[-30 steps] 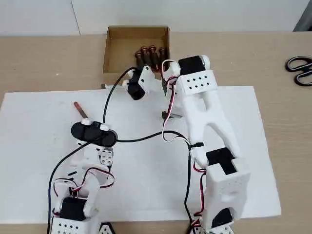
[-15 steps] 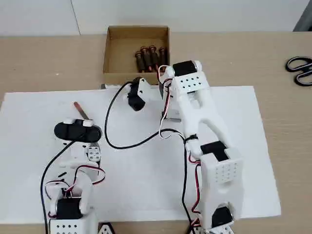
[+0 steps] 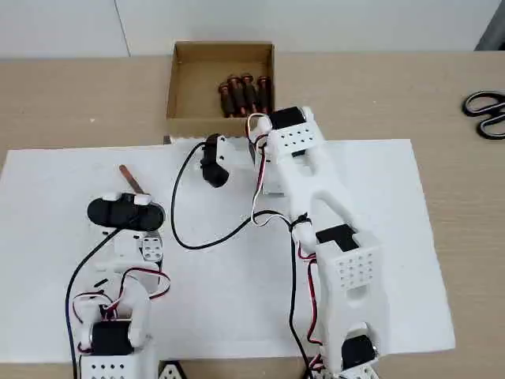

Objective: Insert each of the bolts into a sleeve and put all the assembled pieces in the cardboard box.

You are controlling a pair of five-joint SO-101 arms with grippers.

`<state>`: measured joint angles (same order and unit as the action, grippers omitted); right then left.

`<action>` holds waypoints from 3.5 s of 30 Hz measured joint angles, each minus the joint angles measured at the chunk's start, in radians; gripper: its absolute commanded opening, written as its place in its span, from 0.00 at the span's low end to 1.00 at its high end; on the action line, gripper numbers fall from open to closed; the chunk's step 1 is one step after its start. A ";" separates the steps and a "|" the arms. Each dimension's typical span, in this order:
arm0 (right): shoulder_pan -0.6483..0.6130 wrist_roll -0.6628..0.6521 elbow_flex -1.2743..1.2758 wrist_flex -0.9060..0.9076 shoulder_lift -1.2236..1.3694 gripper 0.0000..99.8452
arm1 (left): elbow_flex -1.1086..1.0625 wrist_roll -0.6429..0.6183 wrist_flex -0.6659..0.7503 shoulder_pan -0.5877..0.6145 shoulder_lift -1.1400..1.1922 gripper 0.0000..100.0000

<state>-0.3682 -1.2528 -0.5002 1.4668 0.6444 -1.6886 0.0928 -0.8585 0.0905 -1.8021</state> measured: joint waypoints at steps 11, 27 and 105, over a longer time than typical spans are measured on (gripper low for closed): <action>-0.005 0.000 -0.015 -0.006 0.051 0.01 | 0.000 0.000 0.000 0.000 0.000 0.01; 0.023 0.229 -0.126 0.150 -0.018 0.01 | 0.000 0.000 0.000 0.000 0.000 0.01; 0.582 1.003 1.034 0.219 -1.468 0.00 | 2.272 -0.399 -0.865 0.132 2.341 0.10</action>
<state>0.2133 -0.2493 0.5340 1.6863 -0.8239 0.5838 -0.3061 -1.7238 0.2225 0.5393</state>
